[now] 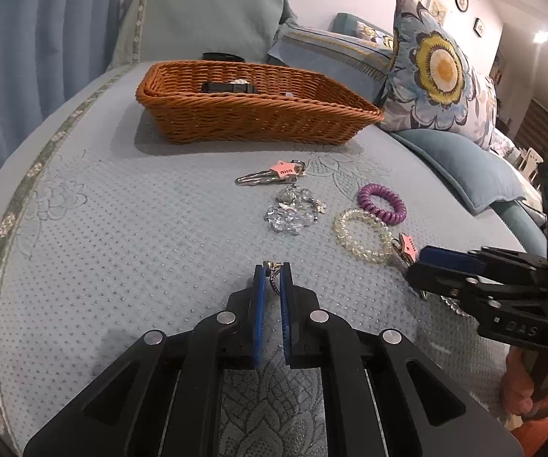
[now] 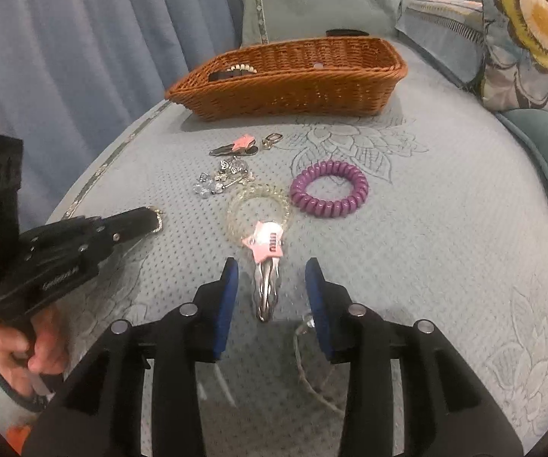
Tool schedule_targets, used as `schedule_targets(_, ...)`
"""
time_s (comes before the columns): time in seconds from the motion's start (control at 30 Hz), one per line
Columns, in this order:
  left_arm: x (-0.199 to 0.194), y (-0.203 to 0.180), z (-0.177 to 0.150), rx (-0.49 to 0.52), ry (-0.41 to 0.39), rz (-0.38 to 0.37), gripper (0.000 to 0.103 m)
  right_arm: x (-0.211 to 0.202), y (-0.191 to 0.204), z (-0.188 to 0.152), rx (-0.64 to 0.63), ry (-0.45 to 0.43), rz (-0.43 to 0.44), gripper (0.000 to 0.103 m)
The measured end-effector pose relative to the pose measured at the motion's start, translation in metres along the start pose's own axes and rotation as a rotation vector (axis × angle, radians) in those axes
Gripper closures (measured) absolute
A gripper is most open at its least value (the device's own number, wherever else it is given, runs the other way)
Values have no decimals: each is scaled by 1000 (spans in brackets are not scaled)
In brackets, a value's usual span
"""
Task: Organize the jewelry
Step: 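Carry the charm and key into the wicker basket and open both tools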
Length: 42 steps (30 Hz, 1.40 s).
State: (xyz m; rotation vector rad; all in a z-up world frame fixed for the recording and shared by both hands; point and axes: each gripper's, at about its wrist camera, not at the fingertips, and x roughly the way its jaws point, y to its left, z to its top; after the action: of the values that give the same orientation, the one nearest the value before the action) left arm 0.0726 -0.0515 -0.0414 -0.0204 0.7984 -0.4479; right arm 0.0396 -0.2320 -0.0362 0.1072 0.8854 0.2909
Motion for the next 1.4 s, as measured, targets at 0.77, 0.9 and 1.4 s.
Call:
schedule_targets(0.77,-42,0,59,0,-239,-54,98,-51,16,75,-106,-273,-38,91)
schedule_targets(0.9,-43,-2,94,16,-294,-50,98,-49,13,111,-117,-325,-51,91)
schedule_targets(1.4,65,-4,177,-30,-210,-103,98,51,-52,211,29,-182,-43,91)
